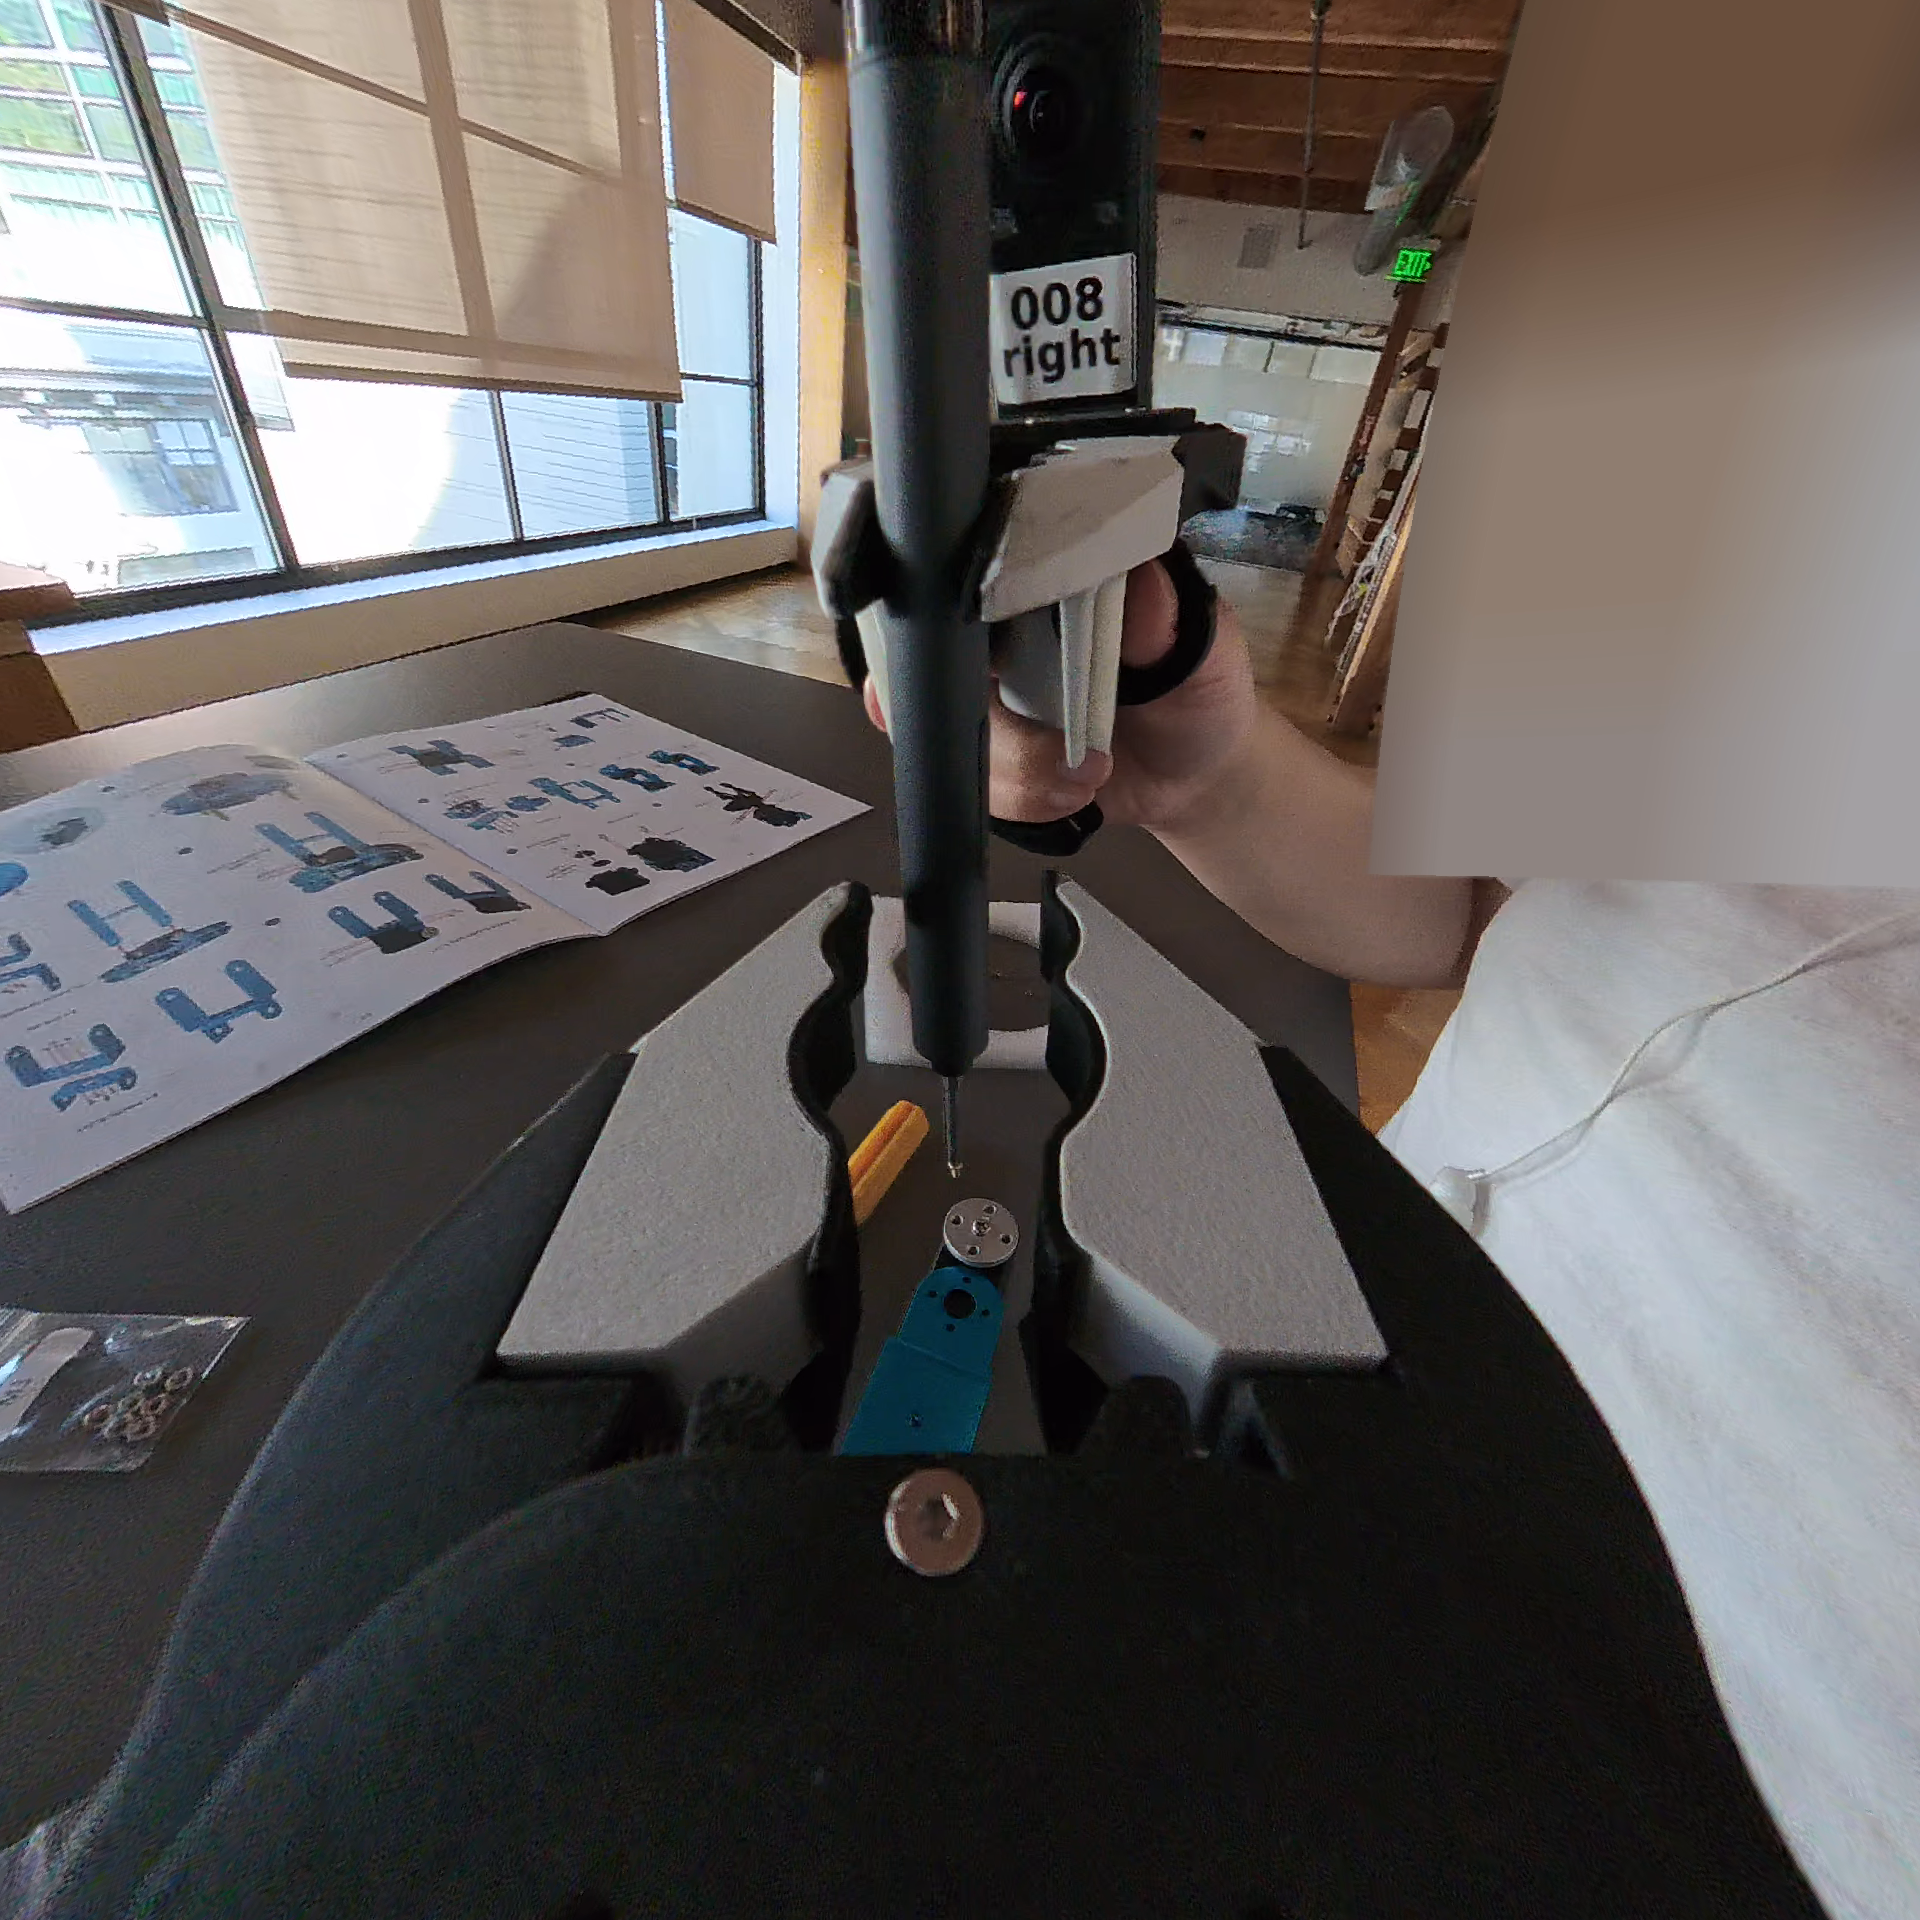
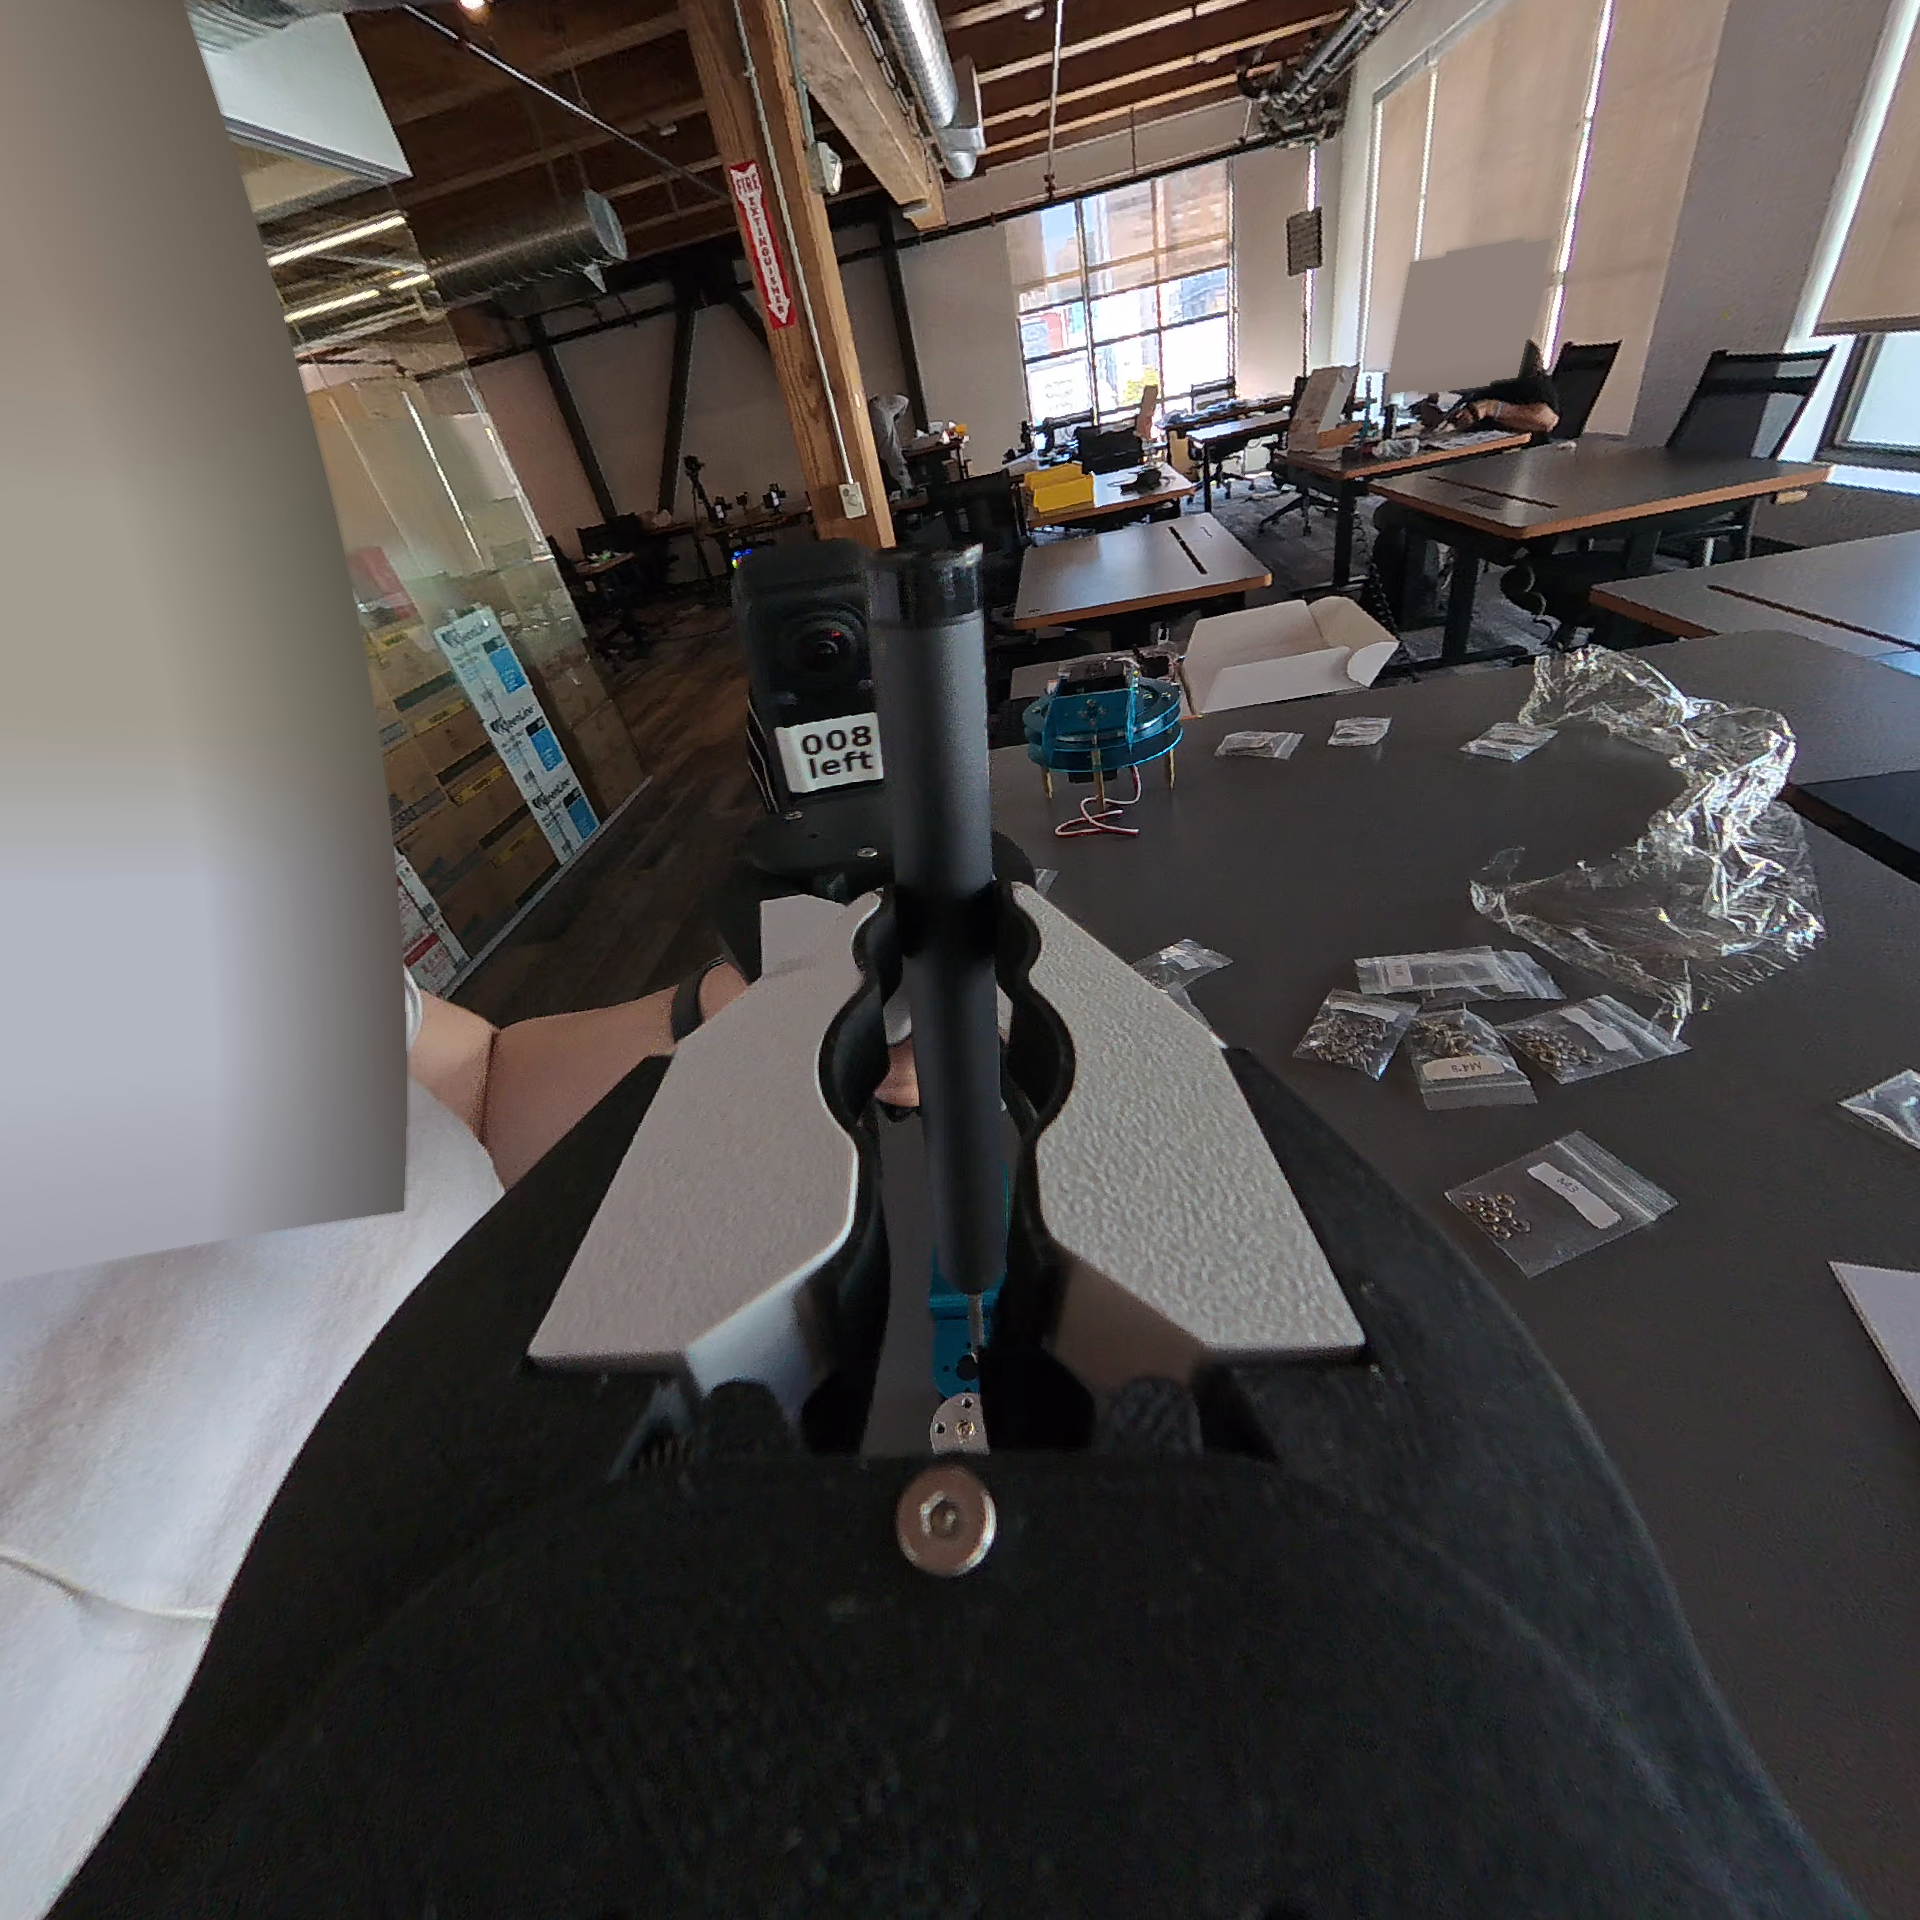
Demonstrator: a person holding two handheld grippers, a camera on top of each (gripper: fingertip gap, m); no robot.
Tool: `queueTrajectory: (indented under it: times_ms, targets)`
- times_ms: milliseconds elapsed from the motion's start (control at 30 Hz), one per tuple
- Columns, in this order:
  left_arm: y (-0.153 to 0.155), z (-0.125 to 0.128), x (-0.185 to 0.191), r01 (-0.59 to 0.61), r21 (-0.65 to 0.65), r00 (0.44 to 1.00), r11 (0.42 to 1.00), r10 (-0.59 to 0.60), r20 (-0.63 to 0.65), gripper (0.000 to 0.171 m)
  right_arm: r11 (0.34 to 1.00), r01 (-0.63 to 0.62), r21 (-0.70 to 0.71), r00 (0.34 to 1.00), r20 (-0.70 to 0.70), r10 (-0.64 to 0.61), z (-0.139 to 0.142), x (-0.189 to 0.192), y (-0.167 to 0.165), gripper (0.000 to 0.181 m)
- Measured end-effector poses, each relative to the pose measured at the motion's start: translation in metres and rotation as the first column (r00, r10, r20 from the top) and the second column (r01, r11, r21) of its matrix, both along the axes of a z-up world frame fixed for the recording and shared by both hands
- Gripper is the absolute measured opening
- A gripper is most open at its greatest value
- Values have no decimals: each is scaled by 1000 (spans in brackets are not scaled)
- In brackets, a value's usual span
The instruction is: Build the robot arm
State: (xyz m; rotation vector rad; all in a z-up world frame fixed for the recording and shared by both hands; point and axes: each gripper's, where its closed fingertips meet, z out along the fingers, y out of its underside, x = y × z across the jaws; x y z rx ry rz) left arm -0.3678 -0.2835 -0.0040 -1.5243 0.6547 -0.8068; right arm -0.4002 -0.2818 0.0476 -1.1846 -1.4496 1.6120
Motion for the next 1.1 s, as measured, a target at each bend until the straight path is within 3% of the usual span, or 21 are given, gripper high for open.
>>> queueTrajectory:
  times_ms: [100,367,500,600,833,1100]
  targets:
    - [1,-5,4,60,-14,998,998,-60,-24,25,1000,-16,-4,1000,-8,16,2,0,-1,16]
    - [9,-15,9,69,-9,997,998,-69,-37,15,1000,-18,-19,1000,-16,17,1,2,4,17]
    - [13,-20,9,48,-27,998,998,-48,-28,15,999,-45,29,996,74,43,-16,4,2,31]
    - [13,-17,6,36,-14,999,999,-36,-1,15,992,-71,109,985,167,52,-35,7,-1,31]
    - [11,-24,9,31,-22,998,999,-32,-55,15,990,-60,130,981,193,34,-49,12,3,17]
    - [9,-29,9,-2,-44,987,999,-5,-163,16,977,-68,200,977,209,25,-56,16,0,17]
